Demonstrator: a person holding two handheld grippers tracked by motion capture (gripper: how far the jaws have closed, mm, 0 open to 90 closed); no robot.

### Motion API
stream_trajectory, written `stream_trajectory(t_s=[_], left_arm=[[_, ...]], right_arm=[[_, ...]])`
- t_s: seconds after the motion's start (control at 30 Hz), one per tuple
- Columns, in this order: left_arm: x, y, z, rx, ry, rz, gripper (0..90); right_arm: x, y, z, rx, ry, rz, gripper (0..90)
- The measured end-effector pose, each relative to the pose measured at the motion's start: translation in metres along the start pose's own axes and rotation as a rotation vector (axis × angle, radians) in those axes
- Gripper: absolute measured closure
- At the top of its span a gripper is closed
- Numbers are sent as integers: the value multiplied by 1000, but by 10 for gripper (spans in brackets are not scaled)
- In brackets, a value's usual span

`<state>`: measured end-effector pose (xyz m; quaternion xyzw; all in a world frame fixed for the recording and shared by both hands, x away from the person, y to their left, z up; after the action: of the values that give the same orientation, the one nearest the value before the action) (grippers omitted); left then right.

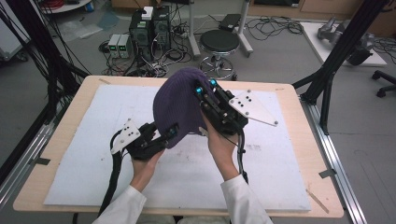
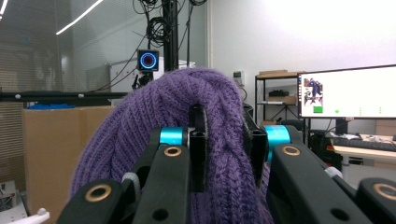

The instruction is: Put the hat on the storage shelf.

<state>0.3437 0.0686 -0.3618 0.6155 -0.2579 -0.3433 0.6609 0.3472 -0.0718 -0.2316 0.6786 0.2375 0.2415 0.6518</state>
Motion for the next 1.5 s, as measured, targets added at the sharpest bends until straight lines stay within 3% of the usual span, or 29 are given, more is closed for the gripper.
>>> stream_trajectory(t_s=[0.07,0.17,0.3,0.37,0.53,0.67,0.9,1.13,1.5], left_arm=[[0,0,-6,-34,5,-9,795],[0,-1,-10,-48,11,-12,816],[1,-2,-12,-31,8,-21,822],[2,-3,-12,-24,-13,-32,822],[-1,-1,-18,7,3,-58,821],[-5,17,-26,-27,24,-23,823],[6,39,-35,14,60,-30,823],[15,60,-50,30,101,-46,821],[23,91,-60,31,105,-40,817]], right_arm=[[-1,-1,2,-1,-4,-1,779],[-3,-3,5,-1,-12,-7,779],[-5,-5,11,1,-21,-17,779],[-5,-6,12,-8,-27,-21,778],[-4,-8,22,-37,-69,-56,776],[-4,-7,32,-26,-82,-48,776],[6,10,43,-99,-74,-22,774],[23,29,57,-165,-71,-55,774],[38,57,67,-239,-90,-43,768]])
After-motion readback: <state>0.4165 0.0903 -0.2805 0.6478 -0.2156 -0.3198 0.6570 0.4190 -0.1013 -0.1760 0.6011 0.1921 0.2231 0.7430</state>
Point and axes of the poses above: each handheld gripper's, and its own axes: x roughly forward along the jaws, y roughly out of its top, z roughly to its right, the point moved 8 cm from there along x, roughly forward along the jaws, and after that the axes turned 13 degrees about -z, right-handed, at the moved point
